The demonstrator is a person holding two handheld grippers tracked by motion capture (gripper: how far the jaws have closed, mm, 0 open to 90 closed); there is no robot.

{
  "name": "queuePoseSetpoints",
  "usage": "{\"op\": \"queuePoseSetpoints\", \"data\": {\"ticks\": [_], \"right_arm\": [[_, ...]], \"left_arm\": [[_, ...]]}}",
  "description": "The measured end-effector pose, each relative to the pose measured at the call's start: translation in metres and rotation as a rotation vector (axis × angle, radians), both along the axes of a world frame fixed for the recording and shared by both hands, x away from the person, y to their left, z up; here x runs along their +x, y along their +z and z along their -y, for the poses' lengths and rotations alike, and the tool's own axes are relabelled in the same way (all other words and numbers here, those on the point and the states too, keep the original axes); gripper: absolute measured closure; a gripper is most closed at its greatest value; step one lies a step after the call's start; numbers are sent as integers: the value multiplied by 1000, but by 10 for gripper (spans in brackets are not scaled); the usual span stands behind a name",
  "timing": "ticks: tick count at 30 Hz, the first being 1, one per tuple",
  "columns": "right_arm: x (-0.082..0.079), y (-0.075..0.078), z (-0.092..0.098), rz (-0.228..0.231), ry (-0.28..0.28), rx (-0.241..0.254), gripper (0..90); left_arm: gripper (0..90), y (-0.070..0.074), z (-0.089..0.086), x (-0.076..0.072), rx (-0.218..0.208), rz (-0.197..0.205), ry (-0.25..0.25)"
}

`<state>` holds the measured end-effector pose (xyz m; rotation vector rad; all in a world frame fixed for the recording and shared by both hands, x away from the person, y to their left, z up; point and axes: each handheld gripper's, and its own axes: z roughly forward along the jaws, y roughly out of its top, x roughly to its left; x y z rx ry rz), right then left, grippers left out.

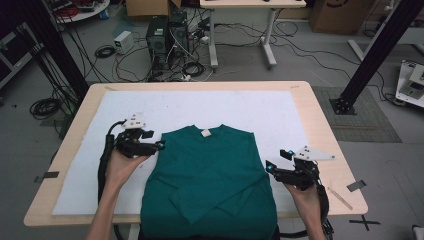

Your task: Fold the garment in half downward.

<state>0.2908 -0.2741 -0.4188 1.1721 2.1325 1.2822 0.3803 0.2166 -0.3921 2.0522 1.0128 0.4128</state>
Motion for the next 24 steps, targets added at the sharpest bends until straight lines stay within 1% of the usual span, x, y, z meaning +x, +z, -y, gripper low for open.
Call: {"op": "queuePoseSetpoints", "data": {"ticks": [1, 2, 4, 5, 6, 8, 9, 10, 13, 15, 18, 19, 20, 21, 24], "right_arm": [[3, -1, -1, 1, 0, -4, 293], [6, -2, -1, -6, -5, -4, 293], [9, -3, -2, -8, -8, -6, 293], [10, -5, -2, -9, -13, -9, 293], [12, -6, -3, -15, -17, -21, 293], [12, -7, -4, -16, -15, -38, 293], [12, -8, -5, -15, -14, -43, 293], [12, -8, -5, -21, -13, -39, 293], [12, -9, -3, -20, -15, -32, 293], [11, -9, -2, -21, -18, -34, 293], [11, -10, -1, -24, -16, -33, 293], [11, -10, -1, -28, -17, -33, 293], [12, -11, -1, -21, -11, -36, 293], [12, -11, -2, -27, -11, -34, 293], [14, -10, -4, -30, -3, -39, 293]], "left_arm": [[392, -6, 2, 10, 19, -25, 10], [391, -10, 3, 17, 31, -42, 12], [391, -22, 4, 33, 35, -79, 28], [391, -28, 4, 40, 24, -78, 44], [392, -31, 5, 43, 14, -77, 51], [403, -37, 6, 47, 8, -71, 44], [404, -40, 7, 49, 4, -78, 35], [408, -43, 9, 50, 6, -83, 38], [413, -48, 11, 51, 37, -87, 41], [424, -52, 9, 49, 28, -69, 37], [444, -55, 3, 46, -6, -50, 32], [445, -57, 0, 45, -18, -41, 24], [449, -58, -2, 45, -29, -37, 13], [450, -59, -3, 45, -36, -31, 6], [460, -59, -3, 44, -19, -18, -12]]}}
